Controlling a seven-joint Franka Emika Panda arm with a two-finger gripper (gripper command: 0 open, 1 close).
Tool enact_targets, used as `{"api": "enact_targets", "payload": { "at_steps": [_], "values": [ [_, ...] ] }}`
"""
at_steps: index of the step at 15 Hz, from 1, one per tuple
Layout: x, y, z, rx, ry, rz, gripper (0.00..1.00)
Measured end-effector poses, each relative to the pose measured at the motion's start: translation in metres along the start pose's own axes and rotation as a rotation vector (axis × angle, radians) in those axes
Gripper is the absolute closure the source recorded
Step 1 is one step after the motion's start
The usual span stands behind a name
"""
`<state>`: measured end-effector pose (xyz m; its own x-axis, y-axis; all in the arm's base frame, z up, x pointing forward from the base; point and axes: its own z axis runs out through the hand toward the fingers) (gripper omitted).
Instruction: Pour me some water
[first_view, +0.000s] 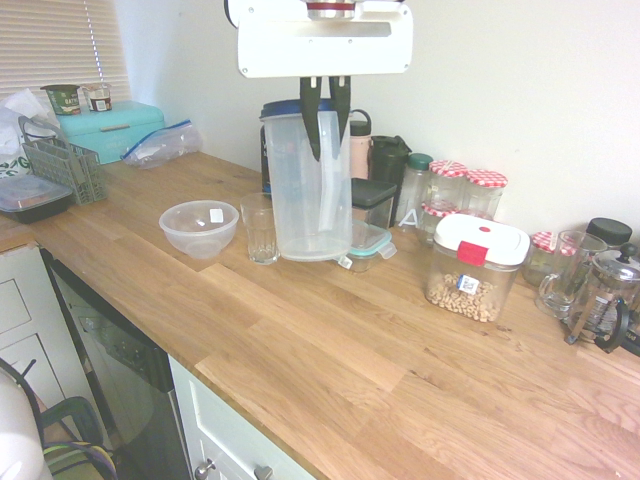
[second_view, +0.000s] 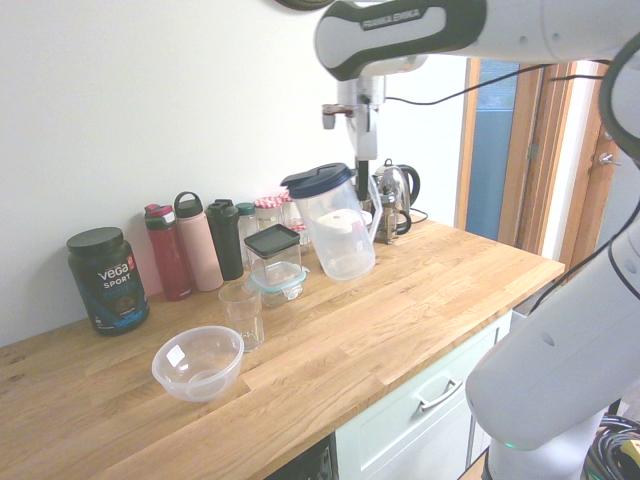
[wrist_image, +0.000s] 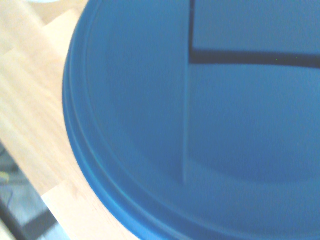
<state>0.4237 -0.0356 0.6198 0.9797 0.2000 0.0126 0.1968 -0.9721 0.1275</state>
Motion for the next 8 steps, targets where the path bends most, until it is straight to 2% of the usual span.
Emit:
{"api": "enact_targets", "payload": {
  "at_steps": [4, 8],
  "values": [
    [0.06, -0.046, 0.033, -0.224, -0.133, -0.129, 1.0],
    [0.072, -0.097, 0.027, -0.488, -0.223, -0.22, 1.0]
  ]
}}
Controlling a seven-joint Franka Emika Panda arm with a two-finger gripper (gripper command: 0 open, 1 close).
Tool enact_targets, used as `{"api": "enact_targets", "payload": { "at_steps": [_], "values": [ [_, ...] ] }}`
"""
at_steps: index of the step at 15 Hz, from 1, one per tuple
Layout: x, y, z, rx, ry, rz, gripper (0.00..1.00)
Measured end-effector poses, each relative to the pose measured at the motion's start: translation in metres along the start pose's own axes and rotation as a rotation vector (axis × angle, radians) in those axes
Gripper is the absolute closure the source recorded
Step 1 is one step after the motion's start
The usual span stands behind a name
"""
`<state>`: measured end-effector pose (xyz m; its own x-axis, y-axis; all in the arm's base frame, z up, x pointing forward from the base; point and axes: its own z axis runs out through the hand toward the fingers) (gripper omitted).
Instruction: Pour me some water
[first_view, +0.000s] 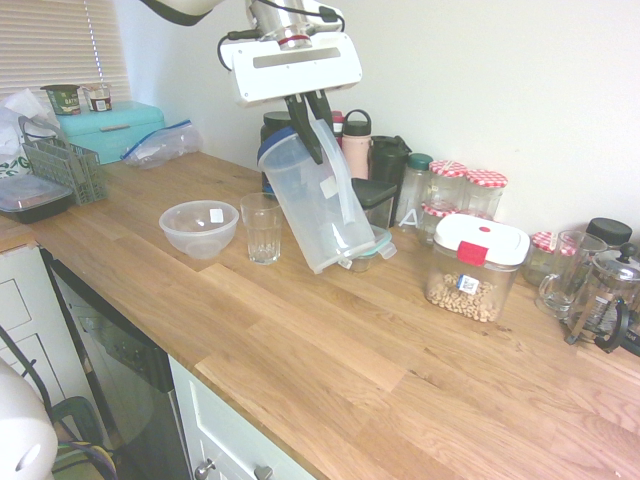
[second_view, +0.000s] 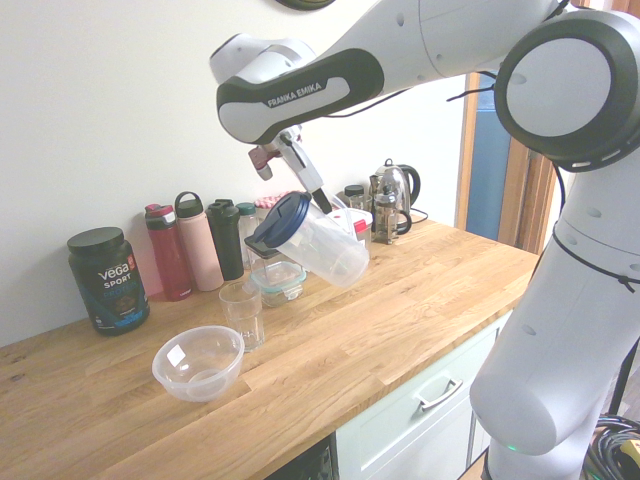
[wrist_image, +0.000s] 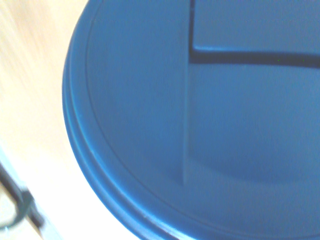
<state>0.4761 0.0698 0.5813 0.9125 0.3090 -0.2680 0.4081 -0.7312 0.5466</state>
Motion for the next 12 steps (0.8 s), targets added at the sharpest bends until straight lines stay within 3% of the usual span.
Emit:
{"api": "enact_targets", "payload": {
  "at_steps": [2, 12],
  "values": [
    [0.007, -0.018, -0.005, -0.083, -0.039, -0.017, 1.0],
    [0.043, -0.092, -0.029, -0.189, -0.12, -0.015, 1.0]
  ]
}}
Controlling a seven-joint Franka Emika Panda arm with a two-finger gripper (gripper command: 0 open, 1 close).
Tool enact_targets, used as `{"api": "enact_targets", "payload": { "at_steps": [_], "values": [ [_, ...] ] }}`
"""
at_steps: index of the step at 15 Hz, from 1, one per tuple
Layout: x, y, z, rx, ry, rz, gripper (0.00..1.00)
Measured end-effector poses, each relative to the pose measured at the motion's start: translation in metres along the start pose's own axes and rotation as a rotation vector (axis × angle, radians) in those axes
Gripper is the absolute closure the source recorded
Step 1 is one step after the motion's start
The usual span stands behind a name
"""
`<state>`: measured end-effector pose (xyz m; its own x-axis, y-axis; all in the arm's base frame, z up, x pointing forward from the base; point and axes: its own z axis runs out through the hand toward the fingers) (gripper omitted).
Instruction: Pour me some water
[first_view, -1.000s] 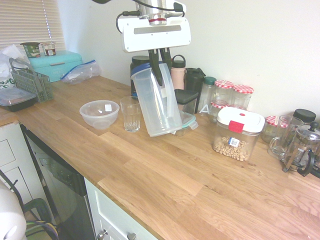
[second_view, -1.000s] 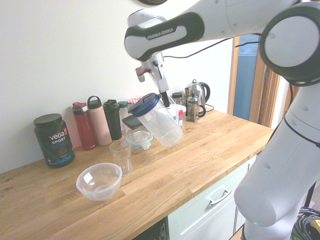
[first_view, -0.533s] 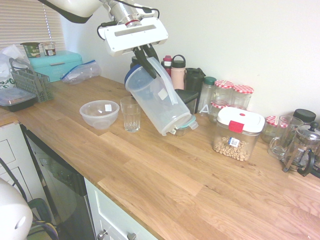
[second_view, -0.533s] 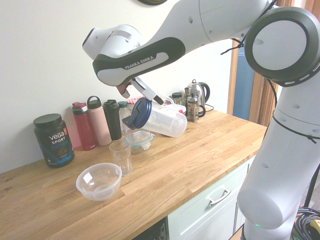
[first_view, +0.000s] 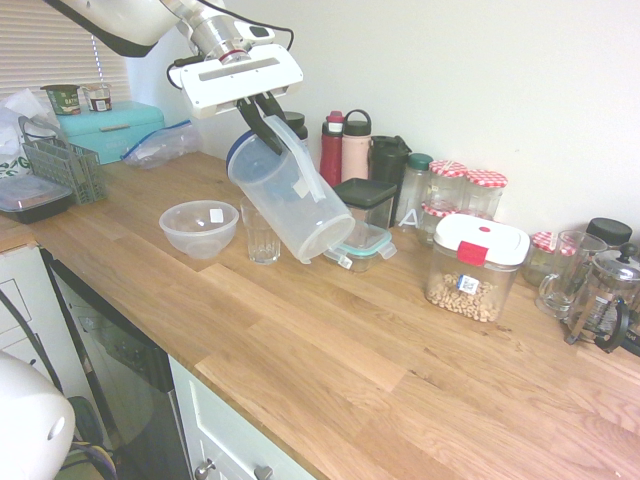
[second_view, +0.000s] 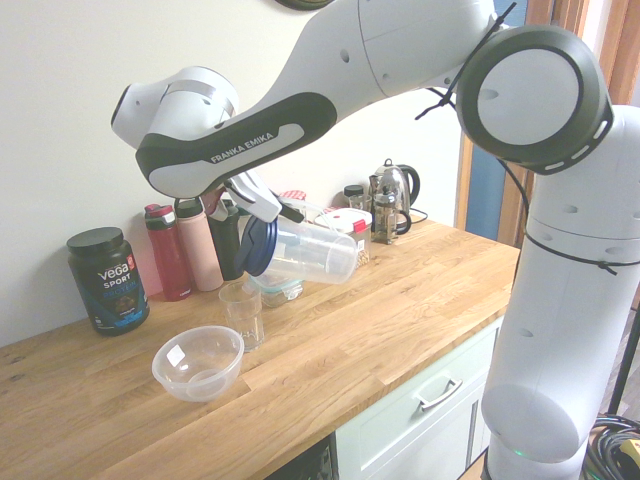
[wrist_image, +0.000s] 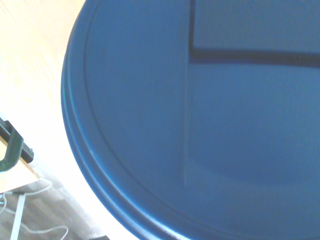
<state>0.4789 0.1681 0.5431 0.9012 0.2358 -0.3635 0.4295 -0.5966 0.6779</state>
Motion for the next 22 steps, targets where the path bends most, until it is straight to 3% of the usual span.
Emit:
{"api": "enact_targets", "payload": {
  "at_steps": [8, 12, 17, 22],
  "values": [
    [0.038, -0.007, 0.009, -0.06, -0.061, 0.013, 1.0],
    [0.027, 0.012, 0.0, -0.046, -0.007, 0.057, 1.0],
    [-0.051, 0.072, -0.017, 0.214, 0.143, 0.213, 1.0],
    [-0.054, 0.116, 0.053, 0.498, 0.116, 0.383, 1.0]
  ]
}}
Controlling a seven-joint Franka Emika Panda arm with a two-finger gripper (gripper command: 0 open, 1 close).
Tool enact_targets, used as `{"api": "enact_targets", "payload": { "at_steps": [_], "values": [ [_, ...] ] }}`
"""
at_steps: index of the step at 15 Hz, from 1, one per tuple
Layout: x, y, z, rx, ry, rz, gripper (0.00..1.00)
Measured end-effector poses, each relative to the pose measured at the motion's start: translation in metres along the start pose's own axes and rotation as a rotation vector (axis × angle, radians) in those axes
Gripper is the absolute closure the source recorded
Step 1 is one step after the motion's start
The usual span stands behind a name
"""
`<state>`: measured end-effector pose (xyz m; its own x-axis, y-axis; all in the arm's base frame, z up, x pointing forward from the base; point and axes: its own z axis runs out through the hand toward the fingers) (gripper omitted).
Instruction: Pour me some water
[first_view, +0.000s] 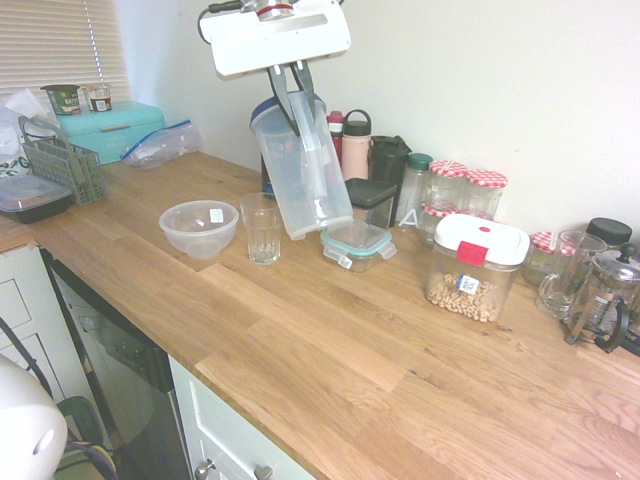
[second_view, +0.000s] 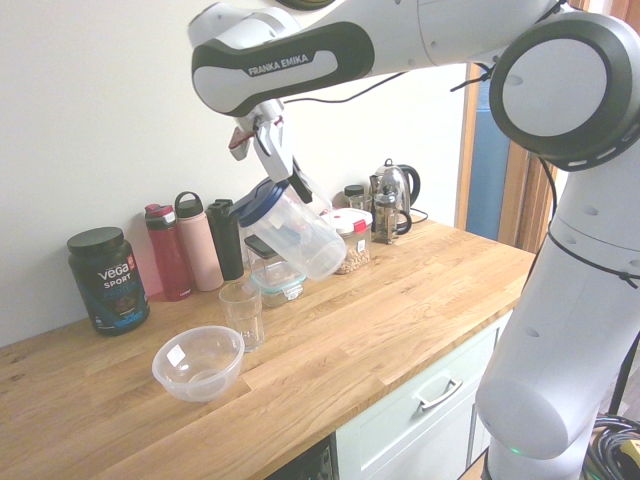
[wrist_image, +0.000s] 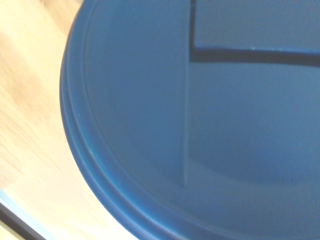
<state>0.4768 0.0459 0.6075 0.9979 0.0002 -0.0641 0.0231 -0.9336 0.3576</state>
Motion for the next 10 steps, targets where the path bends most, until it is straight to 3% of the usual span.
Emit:
{"api": "enact_targets", "payload": {
  "at_steps": [5, 10],
  "values": [
    [-0.066, 0.071, 0.057, 0.174, -0.059, 0.242, 1.0],
    [-0.082, 0.122, 0.088, 0.317, -0.009, 0.498, 1.0]
  ]
}}
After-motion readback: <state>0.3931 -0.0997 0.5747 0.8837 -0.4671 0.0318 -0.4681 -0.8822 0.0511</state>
